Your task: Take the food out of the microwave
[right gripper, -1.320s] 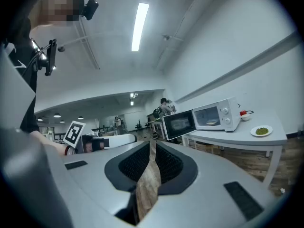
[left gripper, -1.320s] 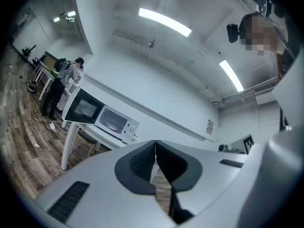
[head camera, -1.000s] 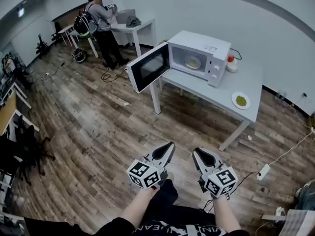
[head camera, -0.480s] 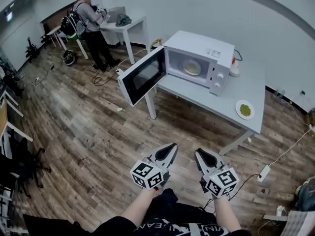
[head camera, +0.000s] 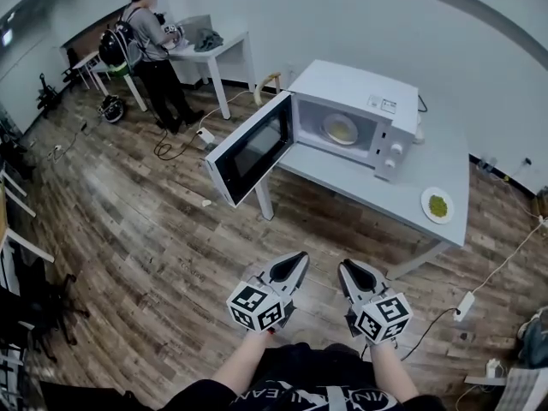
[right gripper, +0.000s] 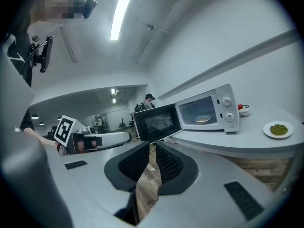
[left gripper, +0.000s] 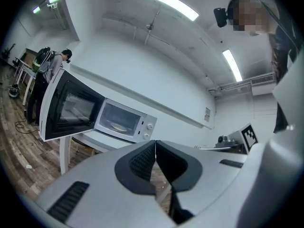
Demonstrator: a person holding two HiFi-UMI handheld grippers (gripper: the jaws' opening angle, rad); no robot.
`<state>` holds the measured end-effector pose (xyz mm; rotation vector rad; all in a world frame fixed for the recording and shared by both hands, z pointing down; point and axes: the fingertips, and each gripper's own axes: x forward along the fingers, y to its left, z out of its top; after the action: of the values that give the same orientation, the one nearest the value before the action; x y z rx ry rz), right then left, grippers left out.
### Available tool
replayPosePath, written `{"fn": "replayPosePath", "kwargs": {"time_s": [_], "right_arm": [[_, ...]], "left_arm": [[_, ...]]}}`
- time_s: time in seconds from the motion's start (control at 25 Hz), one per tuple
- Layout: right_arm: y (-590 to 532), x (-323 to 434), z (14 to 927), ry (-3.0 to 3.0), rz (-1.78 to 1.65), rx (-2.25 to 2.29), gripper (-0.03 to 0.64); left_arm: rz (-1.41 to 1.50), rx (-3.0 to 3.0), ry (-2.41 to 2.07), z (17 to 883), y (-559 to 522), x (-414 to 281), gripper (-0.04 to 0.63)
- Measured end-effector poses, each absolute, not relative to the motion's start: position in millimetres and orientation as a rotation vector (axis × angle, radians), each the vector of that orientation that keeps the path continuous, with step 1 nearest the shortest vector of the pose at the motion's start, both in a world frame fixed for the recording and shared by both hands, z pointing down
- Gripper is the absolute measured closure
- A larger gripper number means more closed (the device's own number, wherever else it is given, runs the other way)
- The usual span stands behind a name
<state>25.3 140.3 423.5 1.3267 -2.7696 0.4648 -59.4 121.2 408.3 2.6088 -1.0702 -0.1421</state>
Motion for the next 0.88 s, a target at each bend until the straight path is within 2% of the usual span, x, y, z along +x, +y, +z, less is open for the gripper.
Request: {"fn": "replayPosePath", "kwargs": {"time_s": [0.44, 0.88], "right_arm": [[116.2, 23.8, 445.9, -2.719, 0.577, 1.335, 0.558], [32.9, 22.1, 448.3, -2.736, 0.621, 1.352, 0.557]], "left_arm": [[-0.154, 2.545, -1.062, 426.8, 103.6, -69.4, 0.584], [-0.166, 2.528, -1.068, 429.7, 26.4, -64.6, 0.584]]}}
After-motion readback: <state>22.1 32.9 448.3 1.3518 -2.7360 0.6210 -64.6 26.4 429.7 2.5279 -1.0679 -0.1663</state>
